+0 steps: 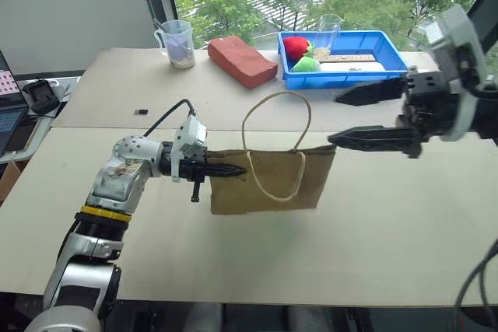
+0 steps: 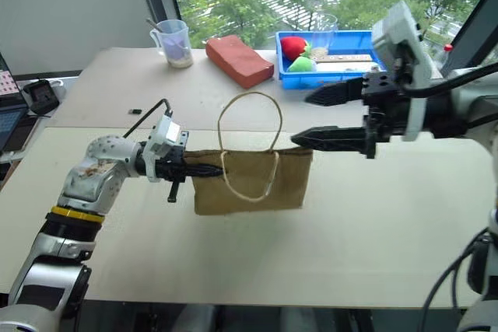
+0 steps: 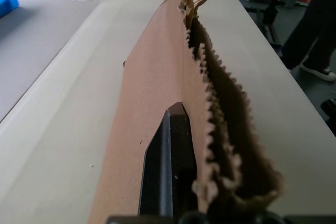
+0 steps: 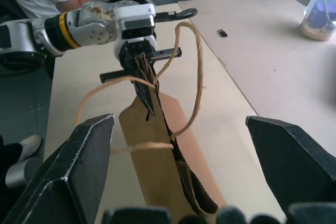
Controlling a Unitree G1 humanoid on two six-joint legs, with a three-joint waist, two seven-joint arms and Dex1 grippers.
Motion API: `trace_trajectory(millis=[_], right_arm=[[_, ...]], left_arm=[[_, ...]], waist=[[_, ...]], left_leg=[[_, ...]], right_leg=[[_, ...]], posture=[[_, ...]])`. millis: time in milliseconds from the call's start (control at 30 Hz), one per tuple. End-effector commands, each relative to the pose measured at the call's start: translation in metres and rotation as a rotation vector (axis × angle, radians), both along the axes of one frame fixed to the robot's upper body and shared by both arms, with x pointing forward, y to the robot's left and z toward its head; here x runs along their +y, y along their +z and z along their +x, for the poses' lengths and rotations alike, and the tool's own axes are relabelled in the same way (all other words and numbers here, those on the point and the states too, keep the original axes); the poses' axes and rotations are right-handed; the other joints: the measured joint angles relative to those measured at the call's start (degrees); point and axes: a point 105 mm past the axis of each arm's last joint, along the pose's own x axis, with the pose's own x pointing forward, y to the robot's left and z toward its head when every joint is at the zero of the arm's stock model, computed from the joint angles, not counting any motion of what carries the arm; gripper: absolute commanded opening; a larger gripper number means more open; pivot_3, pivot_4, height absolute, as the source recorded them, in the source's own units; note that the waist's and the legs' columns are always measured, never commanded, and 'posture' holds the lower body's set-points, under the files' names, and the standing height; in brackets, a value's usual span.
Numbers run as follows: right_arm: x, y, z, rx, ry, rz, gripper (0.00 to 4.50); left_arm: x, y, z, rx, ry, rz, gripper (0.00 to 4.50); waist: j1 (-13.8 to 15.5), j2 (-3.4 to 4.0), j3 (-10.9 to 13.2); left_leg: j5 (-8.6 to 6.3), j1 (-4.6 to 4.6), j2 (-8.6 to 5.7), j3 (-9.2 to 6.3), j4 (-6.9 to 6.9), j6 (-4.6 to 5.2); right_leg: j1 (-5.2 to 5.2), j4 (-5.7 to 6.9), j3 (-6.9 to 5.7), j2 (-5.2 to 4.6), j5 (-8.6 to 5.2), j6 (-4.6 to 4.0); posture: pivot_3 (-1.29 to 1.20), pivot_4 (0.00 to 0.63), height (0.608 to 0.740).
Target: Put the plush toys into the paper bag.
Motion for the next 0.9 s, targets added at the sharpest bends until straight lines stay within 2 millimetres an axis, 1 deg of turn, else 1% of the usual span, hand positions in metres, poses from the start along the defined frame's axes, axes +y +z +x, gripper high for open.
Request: trace_trajectory(millis=[33,167,267,400,500,533,600,667,833,900], right_arm=[[-0.002,-0.002,-0.001,-0.023,0.009,-0.008,4.44],[-0.001,-0.009,0.000,-0.020,-0.004,-0.010,4.44],[-0.003,-0.014,0.000,-0.021,-0.016,-0.023,4.50],[-0.012,-0.021,-0.001,-0.021,-0.052,-0.048,4.50],[-0.027,-0.030,0.000,-0.019,-0.107,-0.076,4.50],[-0.036,-0.036,0.000,-0.019,-0.140,-0.093,4.50],[-0.050,-0.047,-0.001,-0.005,-0.188,-0.119,4.50],[-0.061,-0.055,-0.002,0.006,-0.223,-0.136,4.50],[-0.075,-0.063,0.001,-0.003,-0.287,-0.137,4.50],[-0.077,-0.065,0.003,-0.009,-0.297,-0.130,4.50]], left_arm=[[0.000,-0.003,0.009,-0.053,-0.035,0.026,0.00],[-0.002,-0.004,0.015,-0.060,-0.037,0.020,0.00],[0.002,-0.001,0.014,-0.061,-0.024,0.023,0.87],[0.018,0.015,0.007,-0.074,0.020,0.030,2.73],[0.038,0.035,-0.003,-0.074,0.090,0.057,4.12],[0.051,0.043,-0.002,-0.090,0.166,0.077,4.47],[0.074,0.056,0.002,-0.121,0.316,0.119,4.47],[0.091,0.062,0.002,-0.128,0.415,0.159,4.47],[0.115,0.076,0.002,-0.162,0.566,0.175,4.47],[0.118,0.077,0.001,-0.168,0.580,0.179,4.47]], waist=[[-0.1,0.00,0.0],[-0.4,-0.01,0.0],[-0.4,0.00,0.0],[-0.5,-0.01,0.0],[-0.6,0.00,0.0],[-0.6,0.01,0.0],[-0.5,0.00,0.0],[-0.4,0.01,0.0],[-0.3,0.01,0.0],[-0.4,0.01,0.0]], left_leg=[[0.00,0.00,0.00,0.00,0.02,0.00],[0.00,-0.05,0.00,0.00,0.04,0.00],[-0.02,-0.04,0.01,-0.01,0.03,0.03],[-0.02,-0.07,0.01,-0.01,0.03,0.03],[-0.03,-0.06,0.03,-0.02,0.00,0.04],[-0.03,-0.04,0.03,-0.01,0.00,0.06],[-0.03,-0.03,0.05,-0.02,0.00,0.06],[-0.03,-0.02,0.04,-0.01,0.00,0.06],[-0.03,0.02,0.04,0.03,0.02,0.04],[-0.03,0.03,0.05,0.02,0.01,0.04]], right_leg=[[0.00,0.00,0.00,0.00,0.00,0.00],[-0.08,0.07,0.02,0.00,0.00,0.00],[-0.08,0.09,0.01,0.00,-0.01,0.01],[-0.08,0.11,0.01,-0.01,-0.01,0.02],[-0.10,0.13,0.00,-0.01,-0.02,0.04],[-0.10,0.13,0.01,-0.01,-0.03,0.05],[-0.10,0.11,0.00,0.00,-0.04,0.07],[-0.08,0.11,0.01,-0.01,-0.05,0.09],[-0.02,0.11,0.01,-0.02,-0.05,0.08],[-0.02,0.13,0.00,-0.01,-0.05,0.08]], posture=[[0.00,0.150,0.740],[0.00,0.150,0.740],[0.00,0.150,0.740],[0.00,0.150,0.740],[0.00,0.150,0.740],[0.00,0.150,0.740],[0.00,0.150,0.740],[0.00,0.150,0.740],[0.00,0.150,0.740],[0.00,0.150,0.740]])
